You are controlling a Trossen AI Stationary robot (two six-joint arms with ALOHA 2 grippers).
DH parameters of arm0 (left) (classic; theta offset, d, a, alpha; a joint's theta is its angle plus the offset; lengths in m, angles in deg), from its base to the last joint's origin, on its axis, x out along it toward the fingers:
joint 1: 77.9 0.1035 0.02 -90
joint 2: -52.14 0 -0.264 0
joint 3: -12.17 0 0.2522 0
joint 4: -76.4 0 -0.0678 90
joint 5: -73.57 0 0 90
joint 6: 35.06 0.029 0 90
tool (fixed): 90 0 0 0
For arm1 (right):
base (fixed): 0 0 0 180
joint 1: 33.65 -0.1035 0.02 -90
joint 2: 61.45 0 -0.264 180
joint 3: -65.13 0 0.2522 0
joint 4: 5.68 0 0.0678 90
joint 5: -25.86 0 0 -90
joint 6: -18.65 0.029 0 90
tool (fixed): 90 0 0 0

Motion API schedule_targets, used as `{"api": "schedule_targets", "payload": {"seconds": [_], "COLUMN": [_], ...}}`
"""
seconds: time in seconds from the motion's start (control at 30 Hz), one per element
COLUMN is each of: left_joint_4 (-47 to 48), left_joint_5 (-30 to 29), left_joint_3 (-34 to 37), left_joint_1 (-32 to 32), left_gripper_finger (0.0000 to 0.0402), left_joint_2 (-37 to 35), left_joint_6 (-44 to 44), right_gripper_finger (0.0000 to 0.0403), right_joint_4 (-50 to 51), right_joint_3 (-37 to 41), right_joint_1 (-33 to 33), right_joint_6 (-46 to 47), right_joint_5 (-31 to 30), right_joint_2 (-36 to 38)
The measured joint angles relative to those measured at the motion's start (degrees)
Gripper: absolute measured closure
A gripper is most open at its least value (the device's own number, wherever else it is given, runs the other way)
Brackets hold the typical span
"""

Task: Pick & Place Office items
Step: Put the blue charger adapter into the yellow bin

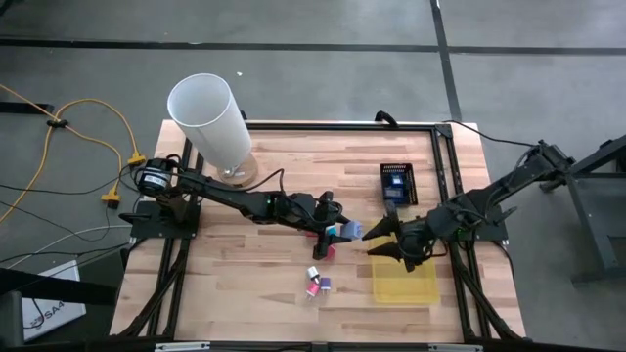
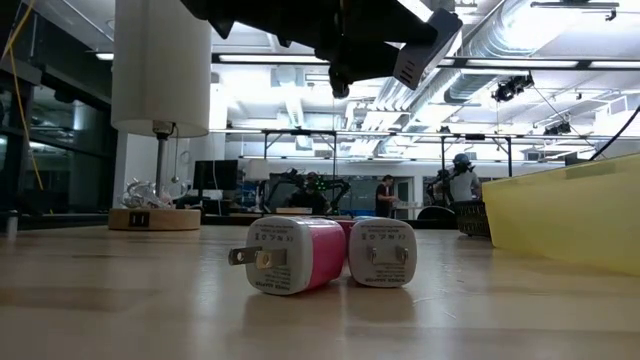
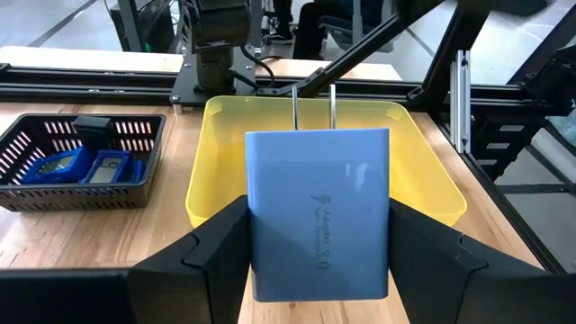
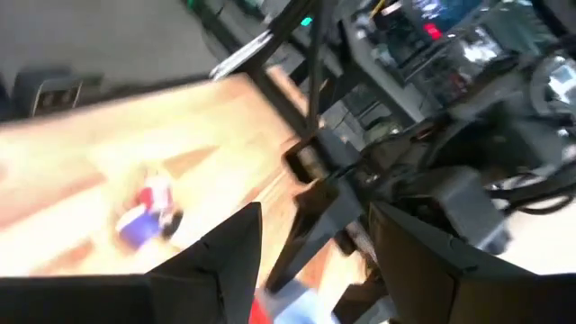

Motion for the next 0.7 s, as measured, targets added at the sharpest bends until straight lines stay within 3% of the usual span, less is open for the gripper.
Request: {"api": "schedule_targets", "payload": {"seconds": [0.23,0.7], "left_joint_4": [0.0,0.0], "left_joint_5": [0.0,0.0], "left_joint_3": [0.0,0.0], "left_joint_1": [0.0,0.0], "left_gripper_finger": [0.0193,0.0193], "left_joint_2": [0.0,0.0], "left_joint_6": [0.0,0.0], "right_gripper_finger": [0.0209,0.0209], "right_joint_4": [7.0,6.6], "right_joint_3": [0.0,0.0], "right_joint_1": [-0.7,1.2], "right_joint_6": [-1.6,-3.4], "right_joint_5": [-0.1,4.0], "right_joint_2": [0.0,0.0]}}
